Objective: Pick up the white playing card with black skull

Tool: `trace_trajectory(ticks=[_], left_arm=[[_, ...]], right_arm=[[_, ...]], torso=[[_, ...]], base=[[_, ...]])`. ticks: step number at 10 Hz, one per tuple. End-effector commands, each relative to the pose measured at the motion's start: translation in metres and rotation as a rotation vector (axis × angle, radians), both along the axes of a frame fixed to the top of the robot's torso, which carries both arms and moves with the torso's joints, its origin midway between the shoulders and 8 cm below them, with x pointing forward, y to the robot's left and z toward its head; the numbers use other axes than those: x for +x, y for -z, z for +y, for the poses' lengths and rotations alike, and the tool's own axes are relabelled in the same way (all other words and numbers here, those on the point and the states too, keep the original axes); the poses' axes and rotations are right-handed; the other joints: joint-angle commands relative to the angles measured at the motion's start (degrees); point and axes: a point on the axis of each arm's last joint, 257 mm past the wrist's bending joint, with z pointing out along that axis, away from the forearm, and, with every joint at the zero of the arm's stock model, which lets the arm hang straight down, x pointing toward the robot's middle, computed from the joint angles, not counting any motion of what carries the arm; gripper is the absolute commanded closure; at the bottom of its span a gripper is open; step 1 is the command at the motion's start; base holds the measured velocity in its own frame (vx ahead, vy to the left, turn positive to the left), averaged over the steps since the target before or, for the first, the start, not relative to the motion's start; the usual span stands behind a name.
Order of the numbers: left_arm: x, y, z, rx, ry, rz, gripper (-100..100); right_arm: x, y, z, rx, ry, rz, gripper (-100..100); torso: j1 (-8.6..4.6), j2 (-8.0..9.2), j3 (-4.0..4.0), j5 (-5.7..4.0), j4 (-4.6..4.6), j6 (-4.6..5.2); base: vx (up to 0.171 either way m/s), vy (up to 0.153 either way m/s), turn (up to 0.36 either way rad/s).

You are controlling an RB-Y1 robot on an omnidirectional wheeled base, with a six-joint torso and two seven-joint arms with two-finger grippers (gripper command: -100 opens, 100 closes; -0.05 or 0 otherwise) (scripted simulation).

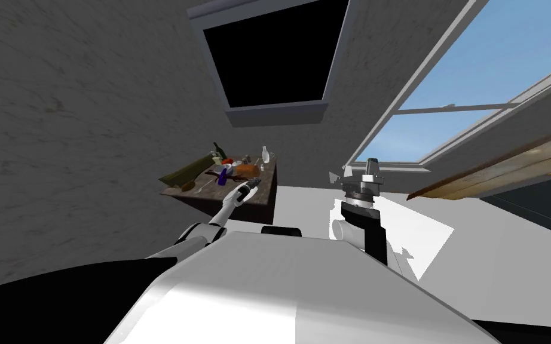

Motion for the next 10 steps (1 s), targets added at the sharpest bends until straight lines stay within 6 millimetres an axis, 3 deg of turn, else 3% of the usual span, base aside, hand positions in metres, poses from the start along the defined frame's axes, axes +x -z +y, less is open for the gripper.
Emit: trace_trajectory(ticks=[1,2,3,4,5,6,7,8,9,10], left_arm=[[0.001,-0.001,0.02,-0.001,-0.044,-0.002,-100],[-0.002,0.0,0.046,-0.001,-0.103,0.0,-100],[-0.002,-0.001,0.049,-0.002,-0.107,-0.002,-100],[-0.006,0.0,0.076,-0.001,-0.166,0.0,-100],[-0.006,0.0,0.078,-0.003,-0.17,-0.002,-100],[-0.012,0.0,0.107,-0.002,-0.234,-0.002,-100],[-0.012,0.0,0.107,-0.002,-0.234,-0.002,-100],[-0.019,0.0,0.136,-0.001,-0.296,-0.001,-100],[-0.019,0.0,0.136,-0.001,-0.296,-0.001,-100],[-0.028,0.0,0.164,0.0,-0.359,0.0,-100]], right_arm=[[0.0,0.0,0.0,0.0,0.0,0.0,0],[0.0,0.0,0.0,0.0,0.0,0.0,0],[0.0,0.0,0.0,0.0,0.0,0.0,0],[0.0,0.0,0.0,0.0,0.0,0.0,0],[0.0,0.0,0.0,0.0,0.0,0.0,0],[0.0,0.0,0.0,0.0,0.0,0.0,0],[0.0,0.0,0.0,0.0,0.0,0.0,0],[0.0,0.0,0.0,0.0,0.0,0.0,0],[0.0,0.0,0.0,0.0,0.0,0.0,0],[0.0,0.0,0.0,0.0,0.0,0.0,0]], torso=[[0.0,0.0,0.0,0.0,0.0,0.0],[-0.02,-0.02,-0.01,0.0,0.01,0.01],[0.0,-0.02,-0.01,0.01,-0.01,-0.08],[-0.09,-0.12,-0.06,-0.01,-0.02,-0.03],[-0.14,-0.14,-0.08,-0.02,-0.03,0.03],[-0.15,-0.19,-0.1,-0.02,-0.03,-0.02],[-0.14,-0.16,-0.09,-0.02,-0.03,0.0],[-0.12,-0.18,-0.09,-0.02,-0.03,-0.03],[-0.1,-0.18,-0.1,-0.01,-0.04,-0.01],[-0.11,-0.18,-0.09,-0.01,-0.03,-0.04]], base=[[-0.092,0.078,-0.388],[-0.095,0.07,-0.532],[-0.069,0.038,-0.067],[-0.071,0.027,-0.394],[-0.058,0.029,-0.324],[-0.071,0.031,-0.354],[-0.064,0.032,-0.272],[-0.065,0.035,-0.375],[-0.069,0.031,-0.237],[-0.081,0.033,-0.353]])
